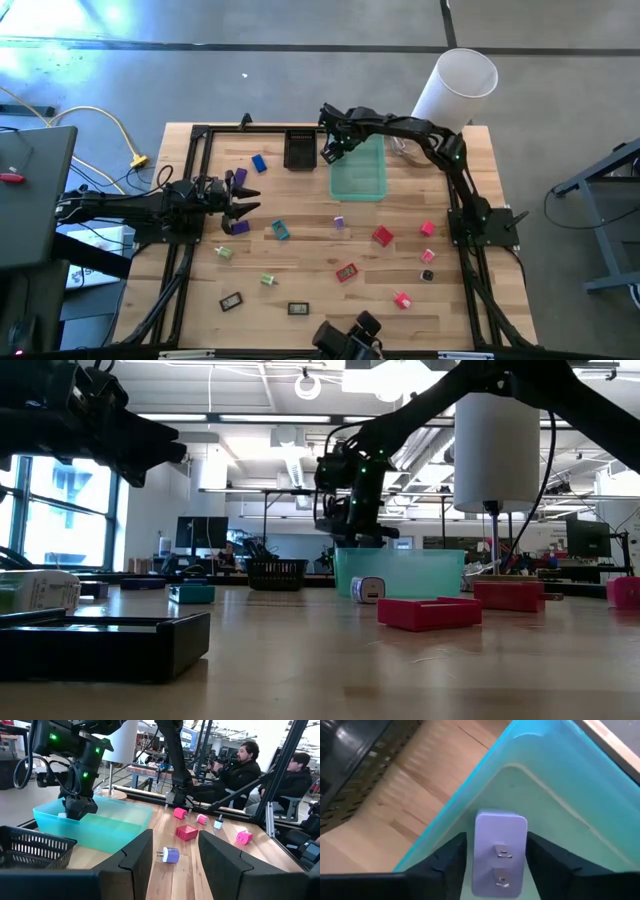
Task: Pick & Place Office items
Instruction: Put the violet charger adapter into the blue bin, then put the bottom violet digital timer into the black bin
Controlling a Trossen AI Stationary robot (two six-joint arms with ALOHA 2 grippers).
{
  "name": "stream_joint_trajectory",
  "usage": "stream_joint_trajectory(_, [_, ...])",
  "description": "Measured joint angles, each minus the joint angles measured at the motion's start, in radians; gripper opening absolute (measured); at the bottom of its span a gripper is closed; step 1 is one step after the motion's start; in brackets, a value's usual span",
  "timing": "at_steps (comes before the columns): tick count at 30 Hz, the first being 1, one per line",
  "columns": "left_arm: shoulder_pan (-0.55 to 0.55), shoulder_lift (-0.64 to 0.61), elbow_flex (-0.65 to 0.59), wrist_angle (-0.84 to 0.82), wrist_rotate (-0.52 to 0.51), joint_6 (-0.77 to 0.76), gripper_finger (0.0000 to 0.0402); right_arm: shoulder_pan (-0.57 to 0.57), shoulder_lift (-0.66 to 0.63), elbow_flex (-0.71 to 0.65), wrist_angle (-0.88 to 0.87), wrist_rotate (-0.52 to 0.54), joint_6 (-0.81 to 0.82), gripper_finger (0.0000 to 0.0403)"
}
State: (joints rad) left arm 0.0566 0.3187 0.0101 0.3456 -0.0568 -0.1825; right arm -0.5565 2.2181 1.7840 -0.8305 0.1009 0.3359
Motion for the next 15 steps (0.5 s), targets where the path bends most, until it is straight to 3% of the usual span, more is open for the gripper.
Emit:
stream_joint_trajectory(7, [0.000, 0.000, 0.000, 0.000, 0.000, 0.002, 0.0154, 0.010, -0.045, 0.000, 0.020, -0.013, -0.020, 0.0190])
stream_joint_trajectory(15, [0.000, 0.000, 0.001, 0.026, 0.000, -0.002, 0.0154, 0.072, -0.199, 0.000, -0.048, 0.068, -0.053, 0.0191])
